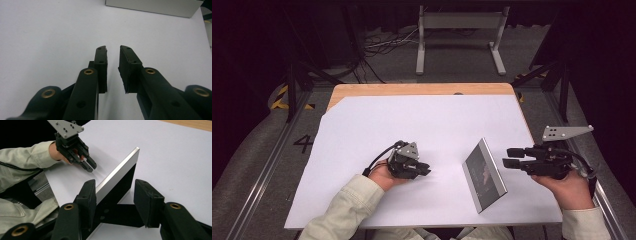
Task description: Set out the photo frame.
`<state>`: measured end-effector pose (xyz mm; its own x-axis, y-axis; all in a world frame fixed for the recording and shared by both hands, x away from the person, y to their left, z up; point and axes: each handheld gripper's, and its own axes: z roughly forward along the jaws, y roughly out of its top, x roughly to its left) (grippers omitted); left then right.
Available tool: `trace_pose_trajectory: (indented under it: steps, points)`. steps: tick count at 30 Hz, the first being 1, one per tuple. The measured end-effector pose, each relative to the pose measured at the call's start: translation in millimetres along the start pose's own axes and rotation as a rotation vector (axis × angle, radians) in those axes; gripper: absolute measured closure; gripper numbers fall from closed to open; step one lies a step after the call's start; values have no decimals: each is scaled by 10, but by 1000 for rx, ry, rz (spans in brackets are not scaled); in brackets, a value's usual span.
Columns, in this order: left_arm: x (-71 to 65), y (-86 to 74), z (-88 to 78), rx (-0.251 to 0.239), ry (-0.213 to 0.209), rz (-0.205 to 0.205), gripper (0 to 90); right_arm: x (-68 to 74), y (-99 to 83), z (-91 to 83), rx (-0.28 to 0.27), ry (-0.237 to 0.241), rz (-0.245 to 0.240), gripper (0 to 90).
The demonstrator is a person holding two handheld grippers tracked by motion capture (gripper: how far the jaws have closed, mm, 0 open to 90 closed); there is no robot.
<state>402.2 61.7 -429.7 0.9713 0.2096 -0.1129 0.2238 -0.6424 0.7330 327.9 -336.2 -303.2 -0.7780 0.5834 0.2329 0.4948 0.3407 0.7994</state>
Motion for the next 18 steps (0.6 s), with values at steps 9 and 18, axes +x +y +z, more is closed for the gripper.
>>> trace_pose_trajectory:
  steps: [9,18]
  points:
    - [7,-4,4,2,0,-2,755,98,58,35,46,-35,53,455]
    - [19,-10,9,5,-2,-9,752,167,112,64,94,-57,95,445]
